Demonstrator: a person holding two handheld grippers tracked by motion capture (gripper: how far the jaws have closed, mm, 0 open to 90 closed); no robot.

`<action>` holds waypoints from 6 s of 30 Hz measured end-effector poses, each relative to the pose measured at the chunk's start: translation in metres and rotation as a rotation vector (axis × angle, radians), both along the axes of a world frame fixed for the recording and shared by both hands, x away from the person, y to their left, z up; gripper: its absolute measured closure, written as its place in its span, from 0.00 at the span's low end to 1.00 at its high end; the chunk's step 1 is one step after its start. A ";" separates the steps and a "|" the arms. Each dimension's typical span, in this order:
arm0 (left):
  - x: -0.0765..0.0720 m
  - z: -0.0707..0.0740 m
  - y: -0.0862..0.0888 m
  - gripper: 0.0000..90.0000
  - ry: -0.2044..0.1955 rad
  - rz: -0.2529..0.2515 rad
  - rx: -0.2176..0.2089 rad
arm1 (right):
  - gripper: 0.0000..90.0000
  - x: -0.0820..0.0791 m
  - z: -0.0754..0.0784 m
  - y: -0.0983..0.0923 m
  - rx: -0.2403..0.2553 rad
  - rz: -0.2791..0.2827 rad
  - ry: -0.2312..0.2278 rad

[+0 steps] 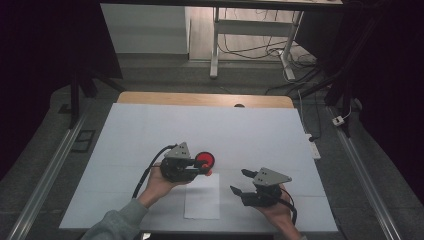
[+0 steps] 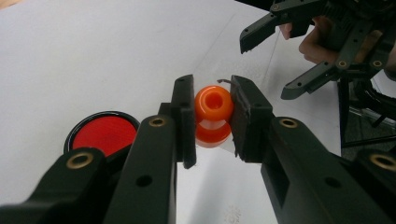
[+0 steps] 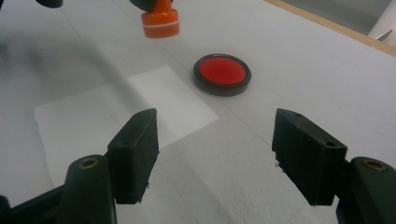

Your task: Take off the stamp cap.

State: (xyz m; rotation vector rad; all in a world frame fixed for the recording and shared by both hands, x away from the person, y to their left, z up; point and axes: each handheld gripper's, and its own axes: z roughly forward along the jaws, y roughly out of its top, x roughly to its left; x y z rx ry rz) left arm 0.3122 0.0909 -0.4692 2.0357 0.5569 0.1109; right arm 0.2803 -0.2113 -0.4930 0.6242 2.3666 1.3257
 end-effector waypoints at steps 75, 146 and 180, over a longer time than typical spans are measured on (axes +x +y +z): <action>0.002 -0.002 -0.001 0.80 0.011 -0.004 -0.008 | 0.43 0.012 -0.006 0.082 -0.012 0.080 -0.001; 0.001 -0.003 -0.004 0.80 0.014 -0.002 -0.016 | 0.72 0.013 -0.007 0.080 0.006 0.032 -0.027; 0.005 0.005 0.023 0.80 0.016 0.068 -0.110 | 0.72 0.013 -0.017 0.080 -0.026 0.016 -0.037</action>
